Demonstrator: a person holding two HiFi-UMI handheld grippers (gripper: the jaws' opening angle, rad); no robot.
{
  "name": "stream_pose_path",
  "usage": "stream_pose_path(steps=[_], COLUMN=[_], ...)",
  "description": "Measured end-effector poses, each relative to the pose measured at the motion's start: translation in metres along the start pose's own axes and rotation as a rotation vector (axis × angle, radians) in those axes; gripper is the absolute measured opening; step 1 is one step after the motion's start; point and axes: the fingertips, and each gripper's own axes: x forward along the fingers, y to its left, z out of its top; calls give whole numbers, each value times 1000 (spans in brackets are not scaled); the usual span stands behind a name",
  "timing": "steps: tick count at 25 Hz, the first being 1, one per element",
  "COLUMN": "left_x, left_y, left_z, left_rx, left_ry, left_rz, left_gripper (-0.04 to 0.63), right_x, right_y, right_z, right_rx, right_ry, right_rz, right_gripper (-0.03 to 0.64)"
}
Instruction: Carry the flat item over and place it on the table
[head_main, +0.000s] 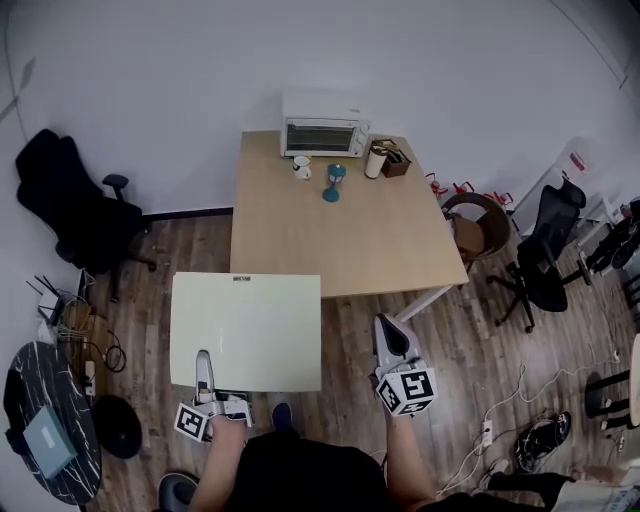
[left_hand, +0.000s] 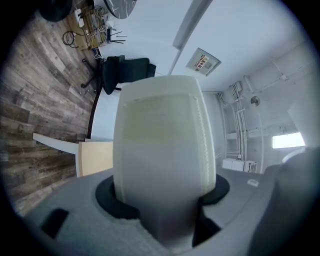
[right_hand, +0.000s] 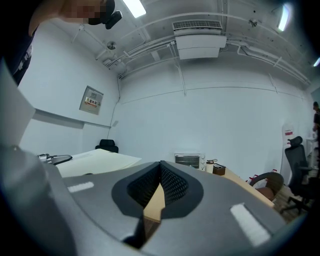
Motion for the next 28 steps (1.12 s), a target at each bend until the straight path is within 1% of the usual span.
stream_pose_path(steps=[7, 15, 21, 28], left_x=[60, 104, 142, 205], left_y=[22, 39, 58, 80], left_z=[16, 13, 5, -12], left_rx=[-12, -14, -7, 11], left_ry=[52, 71, 63, 28], left_rz=[21, 43, 52, 58], left_gripper=[282, 282, 282, 282], right_x=[51, 83, 127, 197], right_y=[-5, -18, -42, -91], right_z=[1, 4, -2, 6], right_rx=[9, 10, 16, 23], right_ry=[-5, 0, 1, -18], right_rz=[-36, -44, -24, 20], right_gripper=[-3, -2, -3, -3])
